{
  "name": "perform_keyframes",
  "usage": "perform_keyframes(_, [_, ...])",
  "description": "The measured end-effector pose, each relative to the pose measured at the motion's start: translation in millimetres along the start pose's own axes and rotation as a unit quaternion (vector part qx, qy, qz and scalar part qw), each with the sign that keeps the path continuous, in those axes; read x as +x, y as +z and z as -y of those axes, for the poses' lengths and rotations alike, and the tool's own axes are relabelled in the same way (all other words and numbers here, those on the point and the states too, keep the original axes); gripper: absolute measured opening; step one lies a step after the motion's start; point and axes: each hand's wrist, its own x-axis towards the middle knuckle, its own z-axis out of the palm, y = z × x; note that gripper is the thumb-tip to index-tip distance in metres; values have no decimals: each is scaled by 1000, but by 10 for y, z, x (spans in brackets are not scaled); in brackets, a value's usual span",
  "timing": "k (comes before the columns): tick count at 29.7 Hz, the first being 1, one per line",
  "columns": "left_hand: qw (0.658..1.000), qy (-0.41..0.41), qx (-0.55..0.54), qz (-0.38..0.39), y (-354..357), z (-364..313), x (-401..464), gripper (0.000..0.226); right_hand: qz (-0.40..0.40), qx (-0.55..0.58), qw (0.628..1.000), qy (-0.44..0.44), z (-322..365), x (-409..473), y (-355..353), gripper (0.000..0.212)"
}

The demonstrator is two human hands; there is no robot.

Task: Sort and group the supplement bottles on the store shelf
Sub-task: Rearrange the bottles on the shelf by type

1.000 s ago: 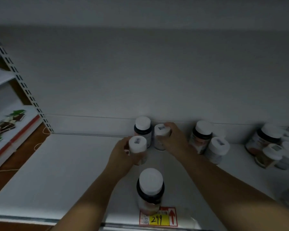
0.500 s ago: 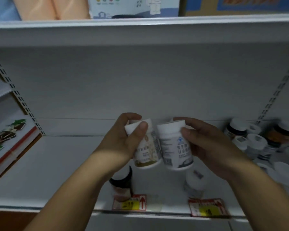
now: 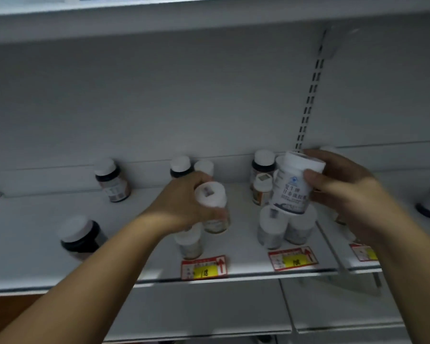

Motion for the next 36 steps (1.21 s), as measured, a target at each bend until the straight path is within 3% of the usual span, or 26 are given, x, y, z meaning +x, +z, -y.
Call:
perform_keyframes(5, [975, -62, 206, 55, 344, 151, 81, 67, -47, -13, 999, -11, -77, 113, -379, 25])
perform_keyframes(9, [954, -97, 268, 89, 431, 233, 71, 68, -50, -118, 992, -8, -199, 372, -386, 39])
perform_keyframes(12, [954, -106, 262, 98, 472, 242, 38, 77, -18, -179, 984, -1, -310, 561, -324, 50])
perform_keyframes(18, [965, -84, 235, 82, 423, 140, -12, 90, 88, -287, 954, -9, -462, 822, -145, 46])
perform_keyframes(21, [994, -26, 103, -11, 391, -21, 69, 59, 107, -319, 941, -20, -505, 882, -143, 40])
perform_keyframes(24, [999, 11, 6, -45, 422, -221, 358, 21, 126, -360, 924, -7, -568, 890, -156, 38])
perform_keyframes(28, [986, -117, -106, 47, 672, -372, 911, 34, 153, -370, 916, 15, -672, 914, -146, 38])
perform_keyframes(33, [985, -144, -15, 97, 1007, -301, 1141, 47, 213, -382, 898, 42, -783, 928, -104, 14])
perform_keyframes(36, [983, -134, 38, 116, 1046, -279, 1156, 41, 212, -387, 895, 68, -823, 937, -83, 16])
